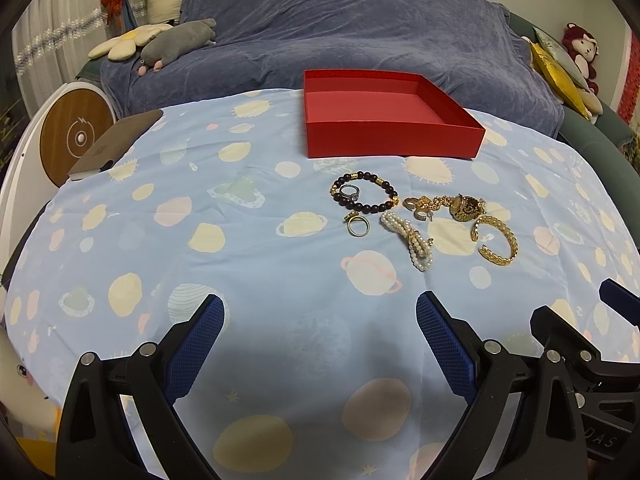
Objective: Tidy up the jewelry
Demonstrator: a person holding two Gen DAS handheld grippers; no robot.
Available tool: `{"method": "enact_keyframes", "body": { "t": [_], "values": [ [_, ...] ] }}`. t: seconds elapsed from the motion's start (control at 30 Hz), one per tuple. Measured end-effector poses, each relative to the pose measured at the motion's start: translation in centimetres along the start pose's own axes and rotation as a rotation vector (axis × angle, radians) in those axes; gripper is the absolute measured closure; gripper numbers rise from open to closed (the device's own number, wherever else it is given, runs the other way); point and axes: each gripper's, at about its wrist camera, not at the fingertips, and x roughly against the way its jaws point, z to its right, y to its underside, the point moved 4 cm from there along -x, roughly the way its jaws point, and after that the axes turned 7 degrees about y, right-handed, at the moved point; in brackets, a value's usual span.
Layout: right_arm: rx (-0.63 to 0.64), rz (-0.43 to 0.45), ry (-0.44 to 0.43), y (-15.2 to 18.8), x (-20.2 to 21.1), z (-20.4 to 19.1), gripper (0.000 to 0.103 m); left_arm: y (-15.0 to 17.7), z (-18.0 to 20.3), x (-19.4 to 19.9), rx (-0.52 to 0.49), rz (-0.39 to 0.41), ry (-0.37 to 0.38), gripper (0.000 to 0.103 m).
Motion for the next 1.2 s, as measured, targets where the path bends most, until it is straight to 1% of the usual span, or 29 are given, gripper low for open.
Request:
{"method": "enact_keyframes", "body": {
  "t": [1.2],
  "values": [
    [-0.001, -0.001, 0.000, 0.00, -0.06, -0.03, 0.005, 0.07, -0.16, -0.23, 0.005, -0.004, -0.005, 0.009]
  ]
}}
